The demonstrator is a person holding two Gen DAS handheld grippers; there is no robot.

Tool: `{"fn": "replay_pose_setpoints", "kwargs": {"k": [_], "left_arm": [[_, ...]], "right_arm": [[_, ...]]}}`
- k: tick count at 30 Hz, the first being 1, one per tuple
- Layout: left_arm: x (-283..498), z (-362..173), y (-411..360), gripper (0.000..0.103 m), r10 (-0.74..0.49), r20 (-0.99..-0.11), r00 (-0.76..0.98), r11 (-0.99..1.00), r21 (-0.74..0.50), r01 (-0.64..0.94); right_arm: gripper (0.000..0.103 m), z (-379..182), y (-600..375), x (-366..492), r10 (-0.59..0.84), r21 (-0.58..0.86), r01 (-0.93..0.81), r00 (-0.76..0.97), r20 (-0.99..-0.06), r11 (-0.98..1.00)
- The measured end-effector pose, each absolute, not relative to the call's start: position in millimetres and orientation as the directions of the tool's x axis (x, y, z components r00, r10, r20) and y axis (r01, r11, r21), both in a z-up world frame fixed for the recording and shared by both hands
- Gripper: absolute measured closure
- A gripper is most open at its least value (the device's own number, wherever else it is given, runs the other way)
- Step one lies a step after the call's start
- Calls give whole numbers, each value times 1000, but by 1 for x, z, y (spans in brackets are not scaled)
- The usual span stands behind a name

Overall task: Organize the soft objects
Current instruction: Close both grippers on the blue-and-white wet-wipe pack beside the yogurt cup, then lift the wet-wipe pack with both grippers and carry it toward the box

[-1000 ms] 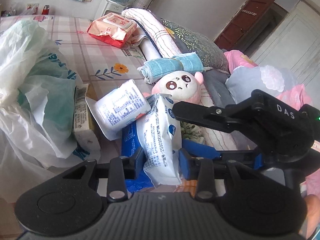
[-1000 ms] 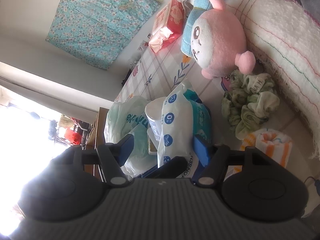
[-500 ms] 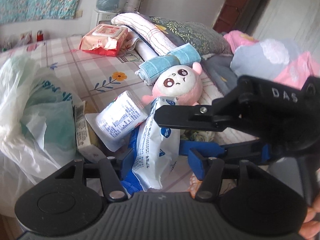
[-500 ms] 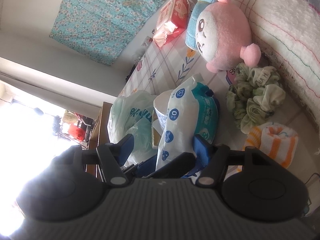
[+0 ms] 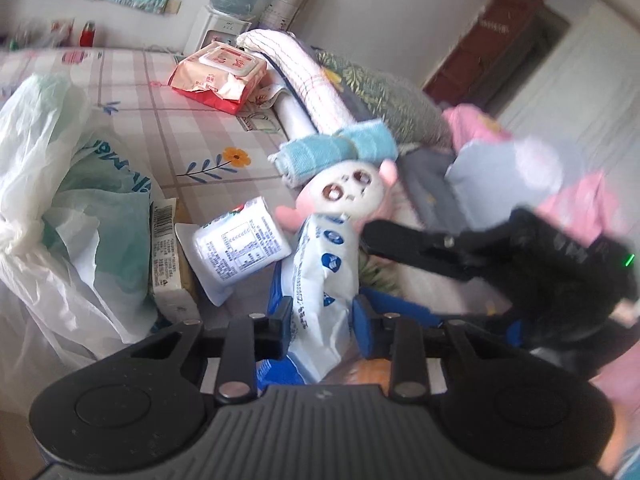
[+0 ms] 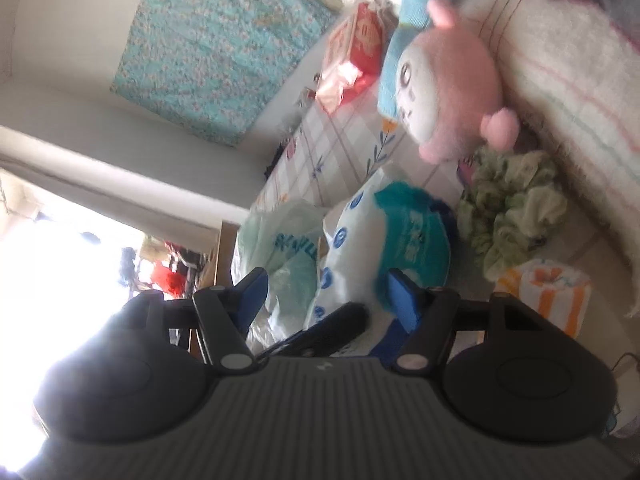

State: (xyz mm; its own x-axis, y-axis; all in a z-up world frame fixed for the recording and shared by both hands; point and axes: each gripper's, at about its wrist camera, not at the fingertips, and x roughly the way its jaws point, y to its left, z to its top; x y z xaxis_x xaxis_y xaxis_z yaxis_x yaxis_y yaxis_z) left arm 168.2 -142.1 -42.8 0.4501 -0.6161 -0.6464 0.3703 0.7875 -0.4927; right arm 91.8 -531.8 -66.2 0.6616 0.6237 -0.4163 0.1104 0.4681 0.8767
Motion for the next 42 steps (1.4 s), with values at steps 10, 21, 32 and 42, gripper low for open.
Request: {"fn": "replay_pose_setpoints", "kwargs": {"k": [10, 21, 32, 42], "left_arm": [[175, -30, -118, 73, -647, -575, 500, 752, -591, 293], [178, -32, -93, 73, -670, -500, 549, 692, -688, 219], [179, -33, -87, 72, -662, -487, 570, 685, -701, 198], [172, -19, -97, 54, -497, -601, 625, 855, -464, 233]], "right_arm": [[34, -82, -537, 95, 639, 913, 166, 668, -381, 372], [26, -99, -525, 107, 682, 943, 214, 652, -333, 255], [17, -118, -510, 116, 728, 962, 235, 635, -260, 138], [17, -103, -501, 127, 716, 947, 203, 620, -321, 249]]}}
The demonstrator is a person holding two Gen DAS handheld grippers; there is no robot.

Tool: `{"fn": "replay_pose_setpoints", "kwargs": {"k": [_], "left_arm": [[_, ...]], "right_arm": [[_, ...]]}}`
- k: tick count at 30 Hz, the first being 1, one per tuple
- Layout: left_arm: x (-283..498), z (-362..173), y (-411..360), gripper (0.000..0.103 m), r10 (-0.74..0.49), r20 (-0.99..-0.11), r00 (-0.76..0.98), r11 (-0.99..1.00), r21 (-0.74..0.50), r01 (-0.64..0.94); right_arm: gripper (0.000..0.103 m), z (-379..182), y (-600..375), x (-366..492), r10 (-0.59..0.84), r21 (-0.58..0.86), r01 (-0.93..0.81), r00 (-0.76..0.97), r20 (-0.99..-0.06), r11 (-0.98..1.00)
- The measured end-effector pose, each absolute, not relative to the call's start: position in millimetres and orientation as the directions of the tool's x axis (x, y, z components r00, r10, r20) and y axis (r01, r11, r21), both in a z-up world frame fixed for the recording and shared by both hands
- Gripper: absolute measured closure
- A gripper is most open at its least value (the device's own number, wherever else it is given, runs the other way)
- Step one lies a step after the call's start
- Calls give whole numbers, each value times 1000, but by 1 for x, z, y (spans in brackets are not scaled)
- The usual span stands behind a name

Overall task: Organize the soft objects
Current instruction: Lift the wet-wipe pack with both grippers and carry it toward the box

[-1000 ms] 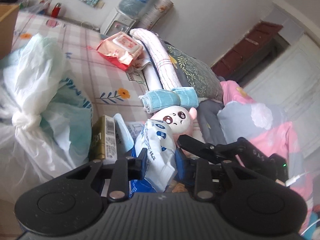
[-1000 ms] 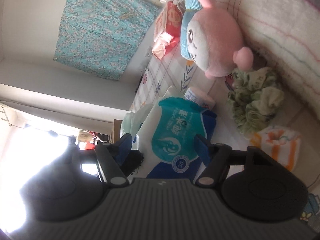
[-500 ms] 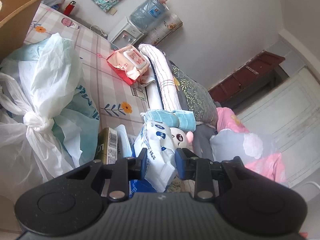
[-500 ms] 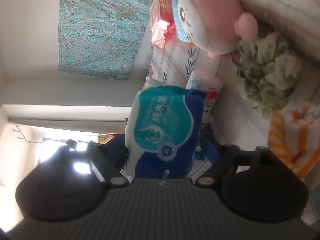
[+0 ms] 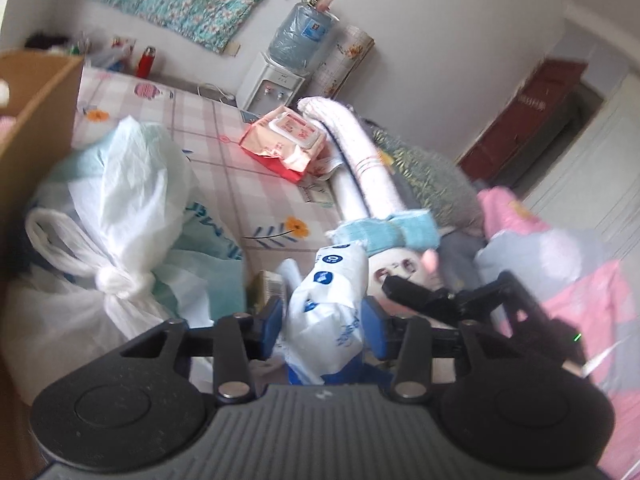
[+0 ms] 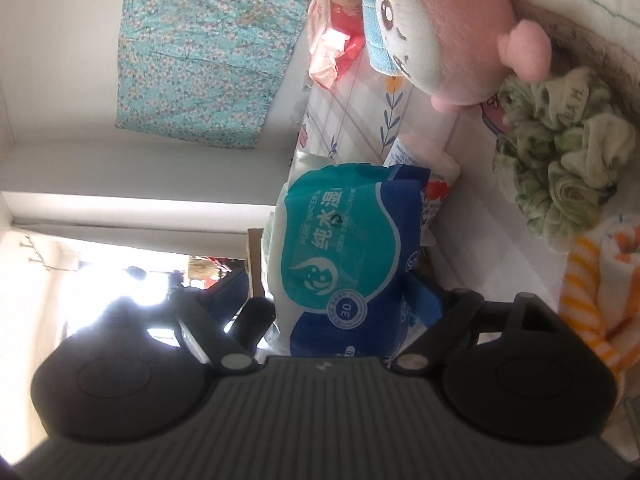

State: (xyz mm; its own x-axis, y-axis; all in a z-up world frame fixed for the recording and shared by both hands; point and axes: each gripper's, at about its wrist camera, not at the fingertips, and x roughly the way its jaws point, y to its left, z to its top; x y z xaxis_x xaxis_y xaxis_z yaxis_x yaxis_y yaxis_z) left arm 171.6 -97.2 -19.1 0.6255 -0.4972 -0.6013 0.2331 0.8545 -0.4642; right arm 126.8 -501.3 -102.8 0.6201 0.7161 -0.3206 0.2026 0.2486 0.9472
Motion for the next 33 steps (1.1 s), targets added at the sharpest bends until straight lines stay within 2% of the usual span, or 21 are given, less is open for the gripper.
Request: {"fn": "replay_pose_setpoints", "kwargs": {"k": [2, 4, 8, 15, 20, 33], "left_arm": [[171, -19, -105, 47, -459, -629, 627, 884, -392, 254], [170, -20, -115, 47, -411, -663, 626, 912, -298, 283], [166, -26, -133, 47, -350, -682, 642, 930, -167, 328], [168, -34, -146, 47, -298, -706, 643, 930, -61, 363], [169, -35, -145, 46, -289, -707, 646, 933, -59, 354], [134, 11, -135, 48, -351, -607, 713, 914, -57, 402]], "right_arm": [[18, -103, -501, 128, 714, 944, 204, 618, -329, 258], [19, -105, -499, 130, 712, 941, 212, 615, -337, 262], [28, -105, -494, 136, 707, 934, 200, 612, -355, 296], [36, -100, -483, 141, 673, 899, 175, 609, -420, 402], [45, -96, -479, 140, 663, 881, 156, 604, -442, 446], [46, -33, -475, 111, 618, 844, 46, 659, -428, 535]]}}
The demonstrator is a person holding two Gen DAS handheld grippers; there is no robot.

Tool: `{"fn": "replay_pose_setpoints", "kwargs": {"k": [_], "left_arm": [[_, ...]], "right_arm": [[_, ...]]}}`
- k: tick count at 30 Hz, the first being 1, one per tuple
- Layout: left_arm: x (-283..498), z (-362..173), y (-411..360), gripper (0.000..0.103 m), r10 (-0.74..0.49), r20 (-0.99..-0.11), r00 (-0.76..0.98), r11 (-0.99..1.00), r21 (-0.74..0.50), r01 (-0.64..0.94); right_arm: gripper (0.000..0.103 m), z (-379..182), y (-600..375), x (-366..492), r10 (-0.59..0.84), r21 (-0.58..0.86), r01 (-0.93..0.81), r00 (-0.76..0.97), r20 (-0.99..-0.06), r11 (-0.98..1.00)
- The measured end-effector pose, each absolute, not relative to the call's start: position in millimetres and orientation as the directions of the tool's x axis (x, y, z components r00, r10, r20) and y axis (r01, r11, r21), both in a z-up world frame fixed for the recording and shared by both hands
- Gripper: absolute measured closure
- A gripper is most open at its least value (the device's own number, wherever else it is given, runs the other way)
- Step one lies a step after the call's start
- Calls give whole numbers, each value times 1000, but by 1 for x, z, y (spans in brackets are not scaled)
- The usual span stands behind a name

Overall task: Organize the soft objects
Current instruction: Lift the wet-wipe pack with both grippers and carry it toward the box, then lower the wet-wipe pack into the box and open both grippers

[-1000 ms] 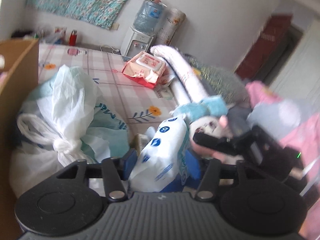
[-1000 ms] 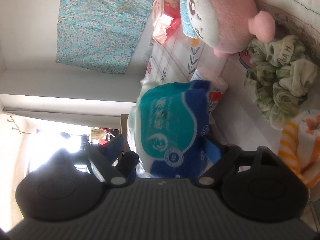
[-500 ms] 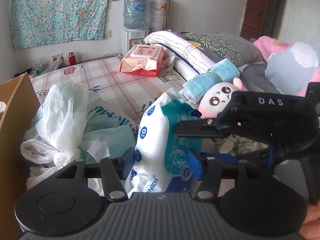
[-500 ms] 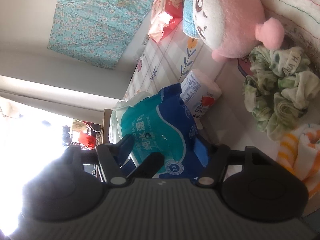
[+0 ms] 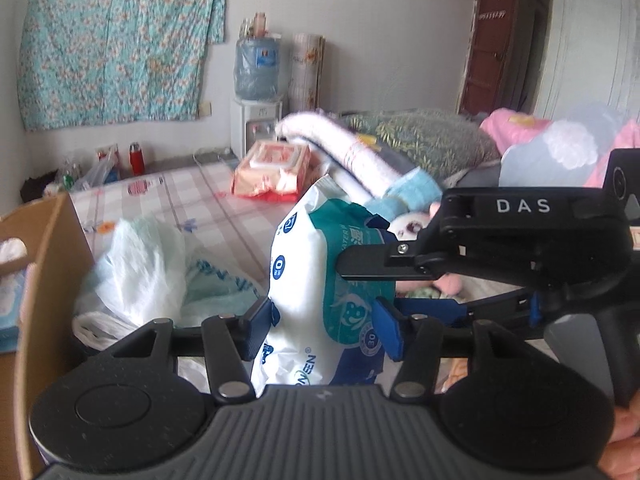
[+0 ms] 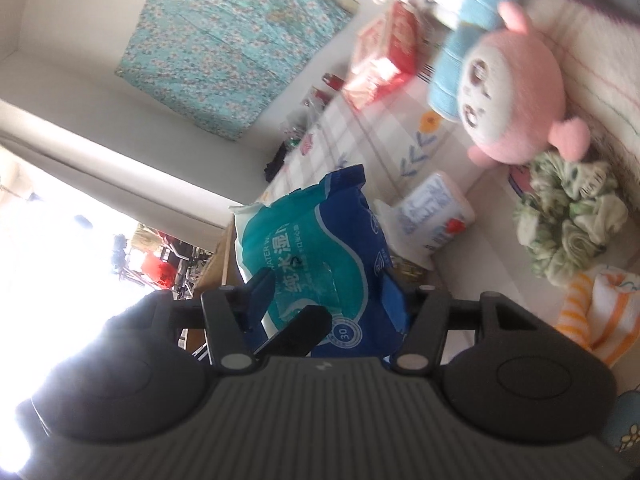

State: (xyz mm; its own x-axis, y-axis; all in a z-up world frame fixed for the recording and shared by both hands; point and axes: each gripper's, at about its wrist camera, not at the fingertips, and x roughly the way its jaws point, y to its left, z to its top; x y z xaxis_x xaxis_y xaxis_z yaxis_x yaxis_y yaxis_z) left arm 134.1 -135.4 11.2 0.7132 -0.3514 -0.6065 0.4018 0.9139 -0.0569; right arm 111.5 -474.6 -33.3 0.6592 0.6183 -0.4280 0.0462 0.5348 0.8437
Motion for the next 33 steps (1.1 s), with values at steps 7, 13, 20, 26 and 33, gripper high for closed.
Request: {"fn": "replay_pose_setpoints", "kwargs": {"k": [7, 13, 20, 26, 33], "left_arm": [[112, 46, -110, 48, -338, -520, 785, 930, -55, 364], [95, 80, -65, 47, -238, -438, 867, 968, -33, 249], [82, 112, 13, 47, -24, -402, 915, 1000, -16, 19], [92, 104, 73, 48, 15, -514, 857, 993, -93, -74], [131, 41, 122, 48, -145, -738, 659, 959, -269, -90]], "right_arm": [[45, 12, -455, 97, 635, 836, -45, 674, -378, 546], [44, 55, -405, 106, 702, 813, -181, 626, -338, 554], [43, 96, -304, 132, 834, 804, -348, 463, -299, 482], [40, 82, -225, 145, 879, 820, -340, 306, -366, 460], [36, 50, -208, 147, 801, 765, -256, 302, -517, 591]]}}
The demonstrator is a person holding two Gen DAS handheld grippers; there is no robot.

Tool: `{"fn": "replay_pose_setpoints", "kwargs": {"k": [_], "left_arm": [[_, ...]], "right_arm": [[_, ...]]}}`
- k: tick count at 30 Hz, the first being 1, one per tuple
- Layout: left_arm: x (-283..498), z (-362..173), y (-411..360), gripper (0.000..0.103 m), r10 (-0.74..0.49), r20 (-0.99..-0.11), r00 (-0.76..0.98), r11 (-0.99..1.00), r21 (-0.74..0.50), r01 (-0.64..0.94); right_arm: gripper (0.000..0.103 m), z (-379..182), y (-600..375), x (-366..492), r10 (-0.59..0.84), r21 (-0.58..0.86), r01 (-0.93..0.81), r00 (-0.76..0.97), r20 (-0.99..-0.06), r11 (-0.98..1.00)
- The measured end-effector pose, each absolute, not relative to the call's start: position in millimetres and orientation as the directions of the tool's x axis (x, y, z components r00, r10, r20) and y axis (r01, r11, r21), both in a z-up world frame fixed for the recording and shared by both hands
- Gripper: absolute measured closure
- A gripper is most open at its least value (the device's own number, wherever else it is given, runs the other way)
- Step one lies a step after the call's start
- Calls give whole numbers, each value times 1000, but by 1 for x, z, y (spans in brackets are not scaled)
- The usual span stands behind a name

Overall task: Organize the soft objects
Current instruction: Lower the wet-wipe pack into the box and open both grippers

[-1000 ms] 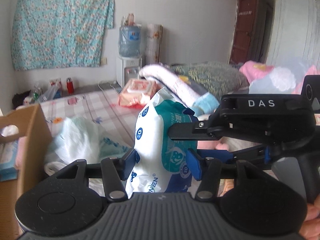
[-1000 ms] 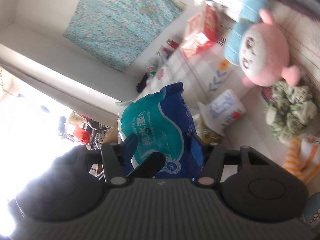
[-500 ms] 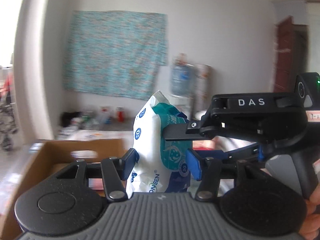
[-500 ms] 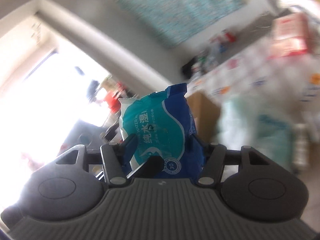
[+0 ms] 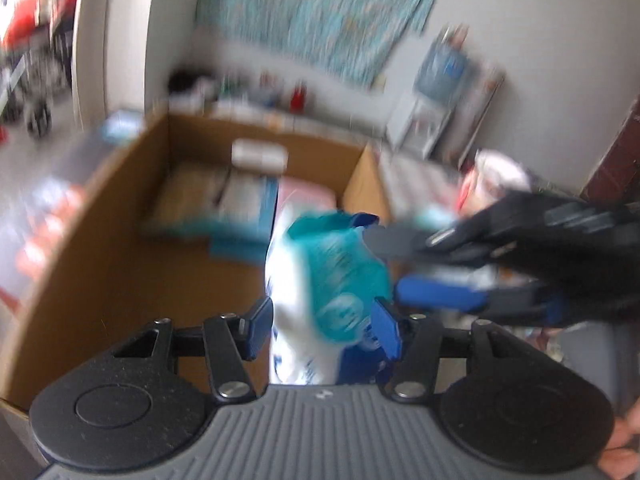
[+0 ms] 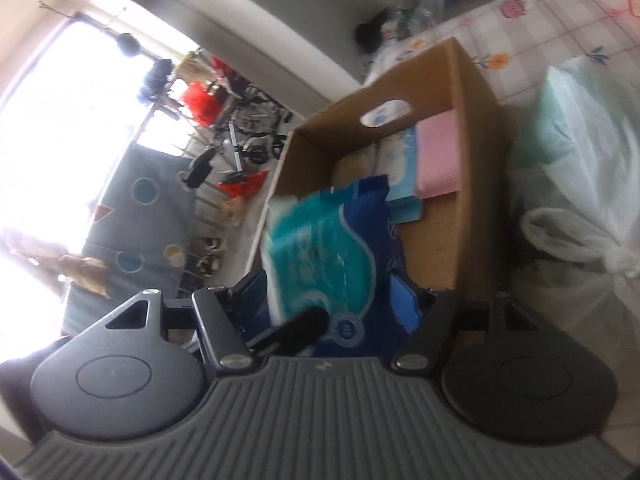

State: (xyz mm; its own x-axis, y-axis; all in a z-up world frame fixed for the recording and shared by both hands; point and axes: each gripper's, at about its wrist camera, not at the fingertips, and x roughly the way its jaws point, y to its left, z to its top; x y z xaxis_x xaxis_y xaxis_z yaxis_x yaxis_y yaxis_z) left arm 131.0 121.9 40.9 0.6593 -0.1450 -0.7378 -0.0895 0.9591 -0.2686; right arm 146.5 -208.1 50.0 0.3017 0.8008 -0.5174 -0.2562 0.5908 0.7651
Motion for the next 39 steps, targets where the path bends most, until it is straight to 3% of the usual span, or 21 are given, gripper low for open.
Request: {"fn": "replay_pose_setpoints", "kwargs": {"k": [12, 16, 18, 27, 39], "left_arm": [[168, -8, 141, 49, -206, -874, 440, 943, -298, -149], [186, -25, 142, 65, -235, -909, 344, 931, -312, -187], [192, -30, 139, 65, -215, -921, 326, 937, -288, -197], [206, -27, 119, 66, -127, -930, 346, 959, -204, -197], [217, -32, 117, 61, -128, -916, 380, 946, -227, -230]], "right_arm": [[35, 56, -252, 144, 812, 789, -266, 381, -441, 554], [34, 44, -267, 146, 811, 812, -226, 400, -426, 538], [34, 39, -274, 148, 809, 820, -208, 408, -423, 533], [34, 25, -299, 154, 802, 842, -162, 436, -407, 515], [33, 12, -308, 158, 793, 849, -117, 441, -420, 515]]}}
